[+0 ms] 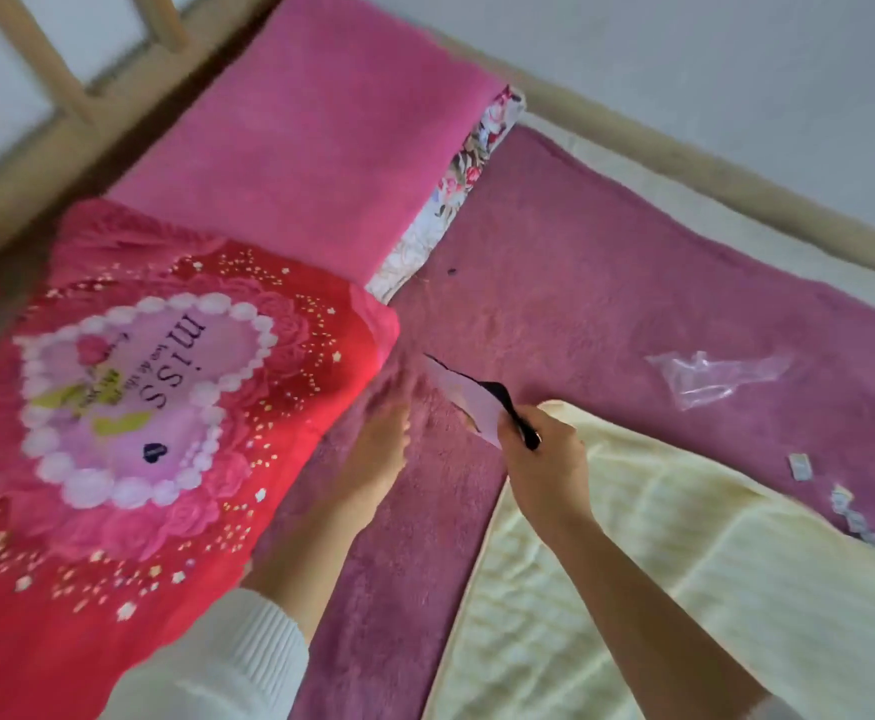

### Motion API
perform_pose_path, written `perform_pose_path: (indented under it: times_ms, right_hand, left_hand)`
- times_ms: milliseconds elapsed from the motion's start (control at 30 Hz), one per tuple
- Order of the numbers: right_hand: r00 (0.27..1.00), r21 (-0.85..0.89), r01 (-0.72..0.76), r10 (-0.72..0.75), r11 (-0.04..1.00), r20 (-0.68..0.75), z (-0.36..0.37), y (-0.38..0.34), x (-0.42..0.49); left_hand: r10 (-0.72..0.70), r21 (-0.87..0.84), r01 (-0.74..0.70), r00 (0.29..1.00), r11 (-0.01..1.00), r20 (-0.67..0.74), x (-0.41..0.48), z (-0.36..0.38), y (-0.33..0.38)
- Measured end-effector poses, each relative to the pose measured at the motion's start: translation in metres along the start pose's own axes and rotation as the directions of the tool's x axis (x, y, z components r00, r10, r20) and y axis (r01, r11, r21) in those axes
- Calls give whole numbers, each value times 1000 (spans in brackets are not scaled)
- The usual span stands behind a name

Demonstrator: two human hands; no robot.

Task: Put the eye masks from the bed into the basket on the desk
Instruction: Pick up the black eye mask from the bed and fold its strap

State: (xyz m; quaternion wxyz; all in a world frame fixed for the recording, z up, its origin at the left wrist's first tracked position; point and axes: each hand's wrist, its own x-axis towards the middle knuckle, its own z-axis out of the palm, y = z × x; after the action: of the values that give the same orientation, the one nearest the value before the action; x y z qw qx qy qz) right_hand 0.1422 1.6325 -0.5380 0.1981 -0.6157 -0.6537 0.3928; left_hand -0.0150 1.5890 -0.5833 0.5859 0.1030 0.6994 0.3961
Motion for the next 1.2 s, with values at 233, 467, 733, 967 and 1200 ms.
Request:
perform_pose_path:
  times_ms: [233, 467, 733, 967, 1200]
  right_hand:
    - [951, 180, 37, -90, 983, 296, -70, -59, -130]
    - [839, 305, -103, -82, 947, 538, -114, -85, -240]
    - [916, 452, 119, -274, 884, 294, -119, -104, -335]
    - [968, 418, 68, -161, 906, 192, -102, -102, -403]
    - [976, 488, -112, 5, 865, 216, -96, -112, -443]
  left_hand:
    - [-89, -377, 177, 966, 909, 241, -160, -21, 11]
    - [32, -340, 47, 974, 939, 224, -288, -50, -31]
    - [107, -59, -99, 980, 993, 167, -411, -75, -81]
    - [133, -149, -114, 983, 982, 127, -493, -87, -134]
    - [270, -92, -270, 963, 958, -16, -551, -116, -193]
